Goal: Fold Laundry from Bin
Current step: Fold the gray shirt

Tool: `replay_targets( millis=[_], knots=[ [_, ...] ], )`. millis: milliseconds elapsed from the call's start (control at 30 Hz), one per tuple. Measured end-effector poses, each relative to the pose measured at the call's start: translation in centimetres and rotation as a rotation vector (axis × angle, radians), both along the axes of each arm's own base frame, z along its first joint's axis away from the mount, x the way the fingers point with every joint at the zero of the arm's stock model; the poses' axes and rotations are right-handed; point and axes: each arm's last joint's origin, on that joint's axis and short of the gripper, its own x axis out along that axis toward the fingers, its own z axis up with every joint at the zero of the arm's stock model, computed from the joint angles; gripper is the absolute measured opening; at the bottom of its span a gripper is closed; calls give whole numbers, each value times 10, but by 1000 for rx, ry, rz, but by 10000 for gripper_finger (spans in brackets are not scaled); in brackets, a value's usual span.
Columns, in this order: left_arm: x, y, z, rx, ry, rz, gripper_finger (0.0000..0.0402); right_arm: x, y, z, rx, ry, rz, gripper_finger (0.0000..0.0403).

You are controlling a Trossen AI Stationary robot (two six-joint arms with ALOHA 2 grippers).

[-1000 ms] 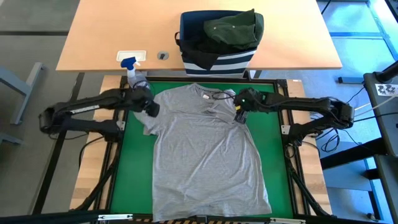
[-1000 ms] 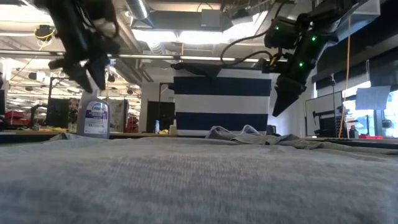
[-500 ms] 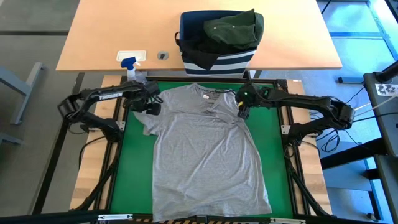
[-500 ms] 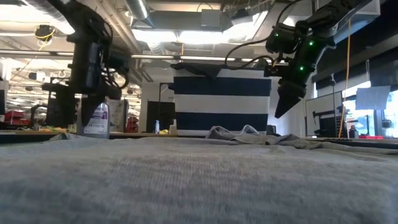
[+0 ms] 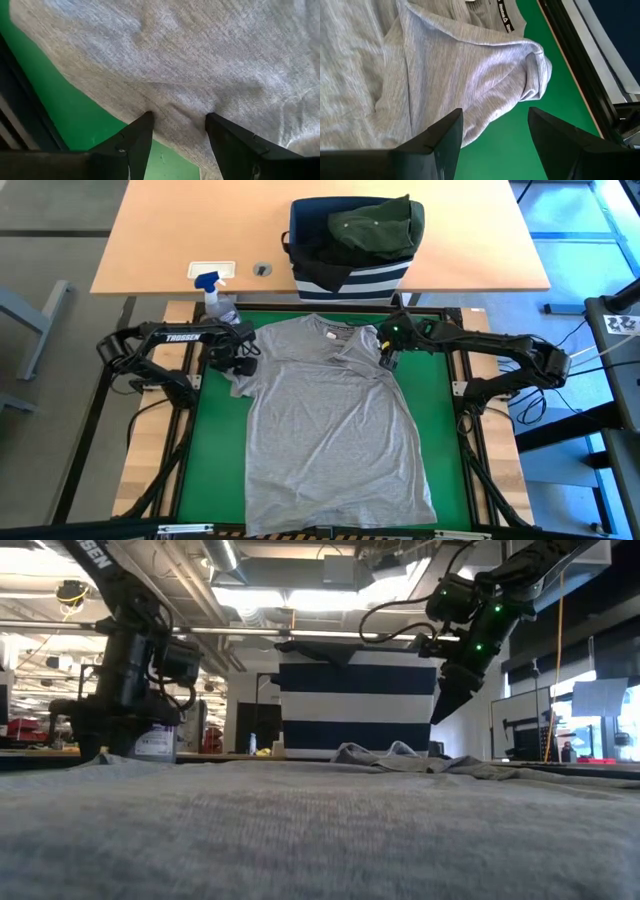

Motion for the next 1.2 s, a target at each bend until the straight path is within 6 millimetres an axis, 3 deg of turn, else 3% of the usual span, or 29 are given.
replay_targets(
  millis=[167, 400, 567, 900, 1200],
  knots=[
    [2, 2, 4, 23, -6, -81, 140, 0, 0, 0, 0, 0, 0, 225],
    [5, 8, 13, 114, -6, -163, 13, 2, -1, 2, -13, -26, -1, 225],
    [12, 10, 32, 135, -31, -185, 7, 2, -1, 2, 11, -53, -45, 225],
    [49, 25, 94, 283, -232, -252, 6, 2, 0, 1, 47, -54, -35, 225],
    [86, 23, 98, 394, -457, -332, 7, 2, 0, 1, 47, -53, -34, 225]
  ],
)
